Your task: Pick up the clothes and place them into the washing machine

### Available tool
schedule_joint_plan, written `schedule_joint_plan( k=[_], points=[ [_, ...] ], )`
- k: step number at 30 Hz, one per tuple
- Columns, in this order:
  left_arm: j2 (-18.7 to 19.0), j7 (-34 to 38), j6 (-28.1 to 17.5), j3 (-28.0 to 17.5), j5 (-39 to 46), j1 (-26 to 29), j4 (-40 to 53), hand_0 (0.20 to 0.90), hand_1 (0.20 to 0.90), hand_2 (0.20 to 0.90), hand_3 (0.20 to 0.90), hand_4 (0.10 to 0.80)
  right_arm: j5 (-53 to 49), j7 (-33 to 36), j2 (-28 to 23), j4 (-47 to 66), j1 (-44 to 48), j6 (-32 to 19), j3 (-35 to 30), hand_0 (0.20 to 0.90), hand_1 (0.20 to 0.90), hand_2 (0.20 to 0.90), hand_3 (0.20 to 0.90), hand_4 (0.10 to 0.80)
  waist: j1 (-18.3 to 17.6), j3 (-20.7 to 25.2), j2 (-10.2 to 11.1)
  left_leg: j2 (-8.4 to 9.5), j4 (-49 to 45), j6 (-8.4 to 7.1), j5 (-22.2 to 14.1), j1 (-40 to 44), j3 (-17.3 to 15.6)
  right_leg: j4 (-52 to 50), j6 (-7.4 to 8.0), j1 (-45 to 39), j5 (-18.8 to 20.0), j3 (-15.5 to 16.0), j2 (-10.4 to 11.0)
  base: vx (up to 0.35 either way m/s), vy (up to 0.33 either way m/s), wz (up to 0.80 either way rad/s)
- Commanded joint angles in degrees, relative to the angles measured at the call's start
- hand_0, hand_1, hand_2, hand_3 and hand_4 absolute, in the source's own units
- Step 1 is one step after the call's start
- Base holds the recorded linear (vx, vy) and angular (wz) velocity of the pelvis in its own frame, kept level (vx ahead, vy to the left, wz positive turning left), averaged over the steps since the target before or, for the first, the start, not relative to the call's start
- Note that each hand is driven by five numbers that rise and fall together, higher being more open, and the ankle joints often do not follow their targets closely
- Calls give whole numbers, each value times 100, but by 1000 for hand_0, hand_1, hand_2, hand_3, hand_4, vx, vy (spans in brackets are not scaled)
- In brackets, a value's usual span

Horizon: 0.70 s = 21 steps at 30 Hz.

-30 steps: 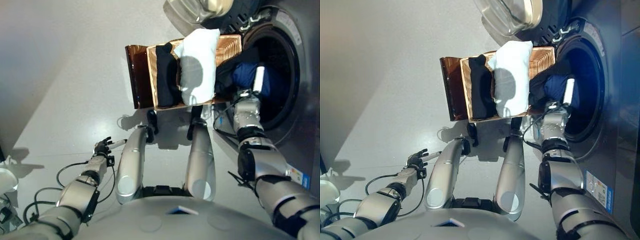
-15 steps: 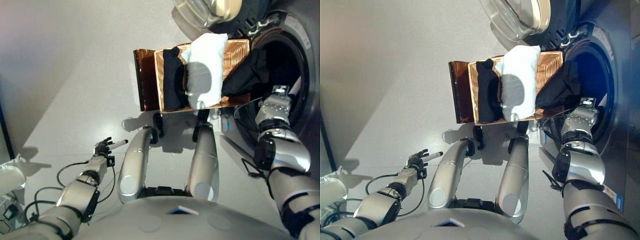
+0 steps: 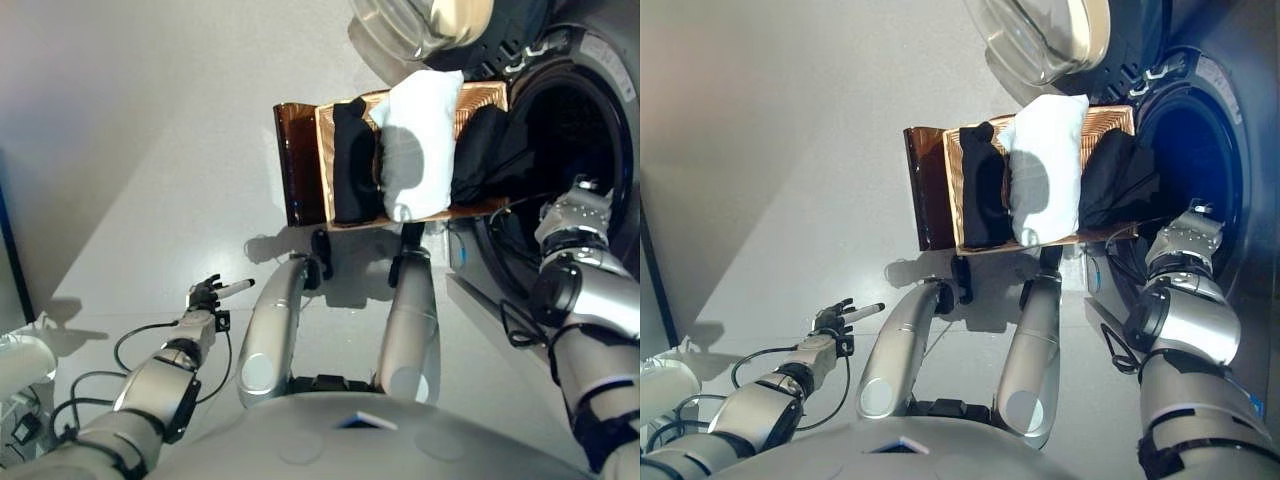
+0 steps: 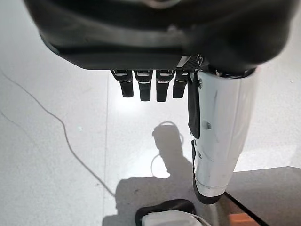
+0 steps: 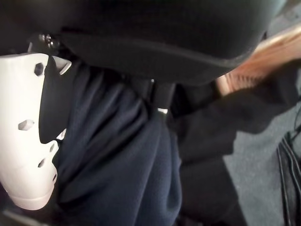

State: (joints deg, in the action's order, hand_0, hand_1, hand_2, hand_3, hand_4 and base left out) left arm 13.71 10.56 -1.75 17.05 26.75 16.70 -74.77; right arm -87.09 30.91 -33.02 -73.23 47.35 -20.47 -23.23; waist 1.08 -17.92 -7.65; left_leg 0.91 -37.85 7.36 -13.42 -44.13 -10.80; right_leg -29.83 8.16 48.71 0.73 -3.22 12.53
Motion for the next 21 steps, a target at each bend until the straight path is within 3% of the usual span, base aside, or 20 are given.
schedule_joint_plan(
  k=[1, 7, 14, 16, 21],
  points=[
    [256, 364, 65, 19, 135, 16, -709, 900, 900, 900, 900, 800, 244, -1, -795, 88, 93, -665, 148, 900, 900, 900, 900, 800, -39, 273, 127, -155, 459, -840, 324, -37, 385, -467, -494, -263, -828, 38, -204, 0, 0, 0],
    [266, 384, 17, -36, 145, 63, -709, 900, 900, 900, 900, 800, 1106, -52, -629, 420, 54, -205, 810, 900, 900, 900, 900, 800, -44, 226, 162, -169, 471, -821, 339, -9, 329, -467, -477, -276, -796, 44, -185, -12, 8, -4],
    [274, 412, -33, -56, 133, 79, -718, 900, 900, 900, 900, 800, 1625, -54, -426, 817, -125, -48, 1060, 900, 900, 900, 900, 800, -72, 163, 195, -170, 478, -811, 372, 6, 314, -436, -470, -300, -761, 54, -187, -4, 0, -1],
    [274, 443, -68, -83, 125, 100, -672, 900, 900, 900, 900, 800, 2369, -23, -52, 1777, -543, 95, 1464, 900, 900, 900, 900, 800, -109, 107, 259, -181, 466, -800, 397, 13, 299, -416, -473, -316, -748, 60, -199, 0, 0, 0],
    [251, 492, -123, -62, 19, 121, -561, 900, 900, 900, 900, 800, 3619, -41, 206, 2746, -1166, 373, 1963, 900, 900, 900, 900, 800, -146, 53, 324, -198, 447, -782, 424, 17, 296, -404, -466, -325, -714, 72, -202, 0, 0, 0]
  ],
)
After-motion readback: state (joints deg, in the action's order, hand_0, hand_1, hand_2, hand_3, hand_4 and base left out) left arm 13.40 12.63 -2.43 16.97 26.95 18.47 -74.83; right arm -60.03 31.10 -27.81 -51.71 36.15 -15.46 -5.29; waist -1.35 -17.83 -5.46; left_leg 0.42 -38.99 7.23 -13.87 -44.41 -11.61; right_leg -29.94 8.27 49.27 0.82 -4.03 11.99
